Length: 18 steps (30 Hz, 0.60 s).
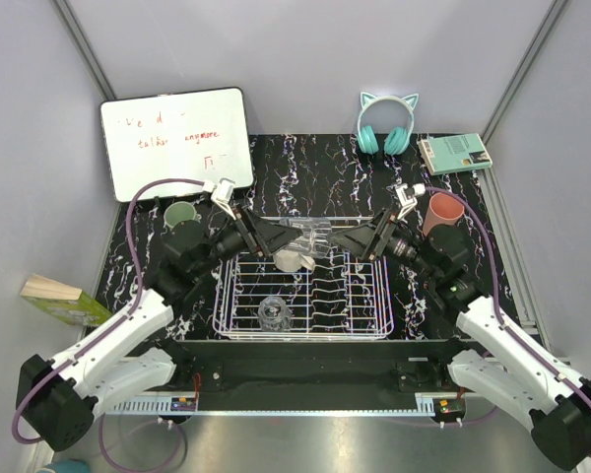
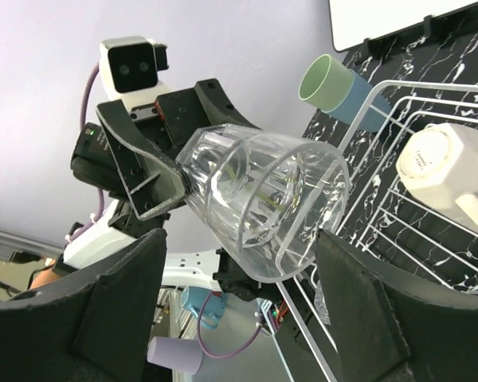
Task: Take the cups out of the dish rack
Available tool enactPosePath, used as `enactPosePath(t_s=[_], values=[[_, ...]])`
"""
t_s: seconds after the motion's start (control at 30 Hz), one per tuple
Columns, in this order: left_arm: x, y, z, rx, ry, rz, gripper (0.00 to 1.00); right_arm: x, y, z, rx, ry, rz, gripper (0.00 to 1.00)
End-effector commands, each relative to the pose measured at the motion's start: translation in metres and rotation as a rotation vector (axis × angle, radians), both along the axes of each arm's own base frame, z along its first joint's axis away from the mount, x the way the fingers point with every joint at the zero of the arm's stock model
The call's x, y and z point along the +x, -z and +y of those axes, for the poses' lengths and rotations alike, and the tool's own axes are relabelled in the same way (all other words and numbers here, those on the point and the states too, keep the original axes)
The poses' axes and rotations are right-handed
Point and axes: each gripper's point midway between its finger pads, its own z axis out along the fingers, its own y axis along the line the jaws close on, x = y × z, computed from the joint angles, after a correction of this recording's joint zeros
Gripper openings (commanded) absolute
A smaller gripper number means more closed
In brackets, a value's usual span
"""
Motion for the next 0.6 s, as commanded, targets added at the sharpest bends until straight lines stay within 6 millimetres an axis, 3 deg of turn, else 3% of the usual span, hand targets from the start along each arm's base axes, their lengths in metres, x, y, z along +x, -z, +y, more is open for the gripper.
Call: enactPosePath(t_s=[0.0,0.17,0.57], values=[[-0.007,-0.040,-0.005,-0.136,0.055,-0.106,0.00,-0.007,-0.018,0.006,0.063,-0.052,-0.048,0.80],[-0.007,-0.034,-0.009,-0.144,0.068,-0.090,0.00,-0.004,-0.019,0.015,0.078,-0.077,-0.047,0.67],[-0.010,-0.019,-0.020,-0.119,0.097,-0.061,0.00,-0.003,-0.012,0.047,0.066,-0.147,-0.035,0.46]])
